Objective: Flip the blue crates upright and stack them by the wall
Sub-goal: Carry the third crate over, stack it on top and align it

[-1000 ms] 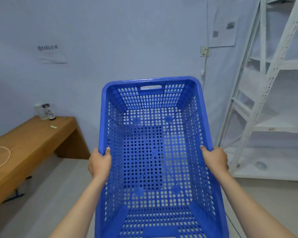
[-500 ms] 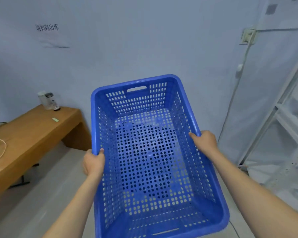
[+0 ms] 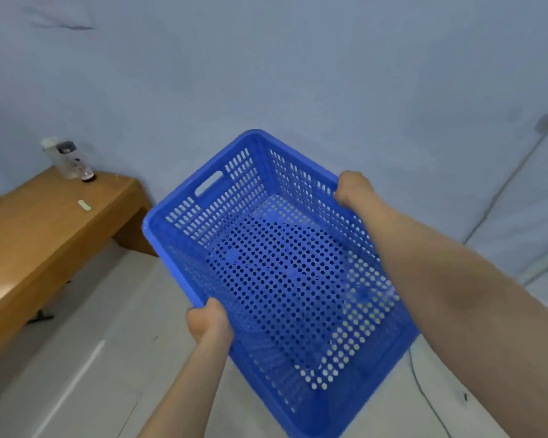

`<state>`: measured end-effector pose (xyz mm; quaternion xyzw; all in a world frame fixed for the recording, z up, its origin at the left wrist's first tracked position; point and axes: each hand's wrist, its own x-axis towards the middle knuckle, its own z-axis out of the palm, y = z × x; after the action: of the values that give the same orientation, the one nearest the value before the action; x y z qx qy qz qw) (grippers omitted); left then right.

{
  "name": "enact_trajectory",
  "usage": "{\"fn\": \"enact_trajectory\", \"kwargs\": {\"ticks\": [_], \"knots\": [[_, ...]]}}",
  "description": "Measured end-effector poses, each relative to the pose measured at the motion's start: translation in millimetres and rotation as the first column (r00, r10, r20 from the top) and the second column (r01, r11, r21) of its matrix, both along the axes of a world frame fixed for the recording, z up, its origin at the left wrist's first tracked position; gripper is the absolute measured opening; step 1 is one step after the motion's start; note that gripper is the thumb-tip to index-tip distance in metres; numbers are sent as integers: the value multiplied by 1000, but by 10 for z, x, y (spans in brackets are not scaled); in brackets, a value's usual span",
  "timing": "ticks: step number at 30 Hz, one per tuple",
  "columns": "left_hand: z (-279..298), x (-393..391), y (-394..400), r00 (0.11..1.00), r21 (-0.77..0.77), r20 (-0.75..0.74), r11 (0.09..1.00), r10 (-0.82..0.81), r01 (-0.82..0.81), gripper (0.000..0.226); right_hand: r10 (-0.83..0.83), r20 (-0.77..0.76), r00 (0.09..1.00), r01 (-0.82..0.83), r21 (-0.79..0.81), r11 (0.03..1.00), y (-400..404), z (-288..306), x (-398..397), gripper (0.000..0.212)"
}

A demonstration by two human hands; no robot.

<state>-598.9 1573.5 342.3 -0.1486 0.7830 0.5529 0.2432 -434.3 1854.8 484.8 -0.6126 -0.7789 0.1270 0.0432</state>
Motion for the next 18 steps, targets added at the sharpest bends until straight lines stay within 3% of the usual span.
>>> {"fn": "enact_trajectory", "kwargs": {"ticks": [9, 11, 14, 18], "knots": [[-249, -115, 888, 959, 33, 187, 975, 211, -221, 29, 144, 34, 989, -144, 3, 990, 1137, -386, -984, 13], [-327, -136, 1015, 945, 14, 230, 970, 234, -244, 32, 148, 44, 988, -148, 15, 989, 1278, -545, -1146, 25], [-466, -209, 1133, 913, 26, 356, 975, 199, -222, 36, 171, 71, 983, -173, 17, 985, 1428, -755, -1357, 36], [-618, -333, 1241, 891, 60, 447, 991, 77, -116, 36, 192, 101, 976, -193, -1, 981, 1625, -885, -1599, 29]]}}
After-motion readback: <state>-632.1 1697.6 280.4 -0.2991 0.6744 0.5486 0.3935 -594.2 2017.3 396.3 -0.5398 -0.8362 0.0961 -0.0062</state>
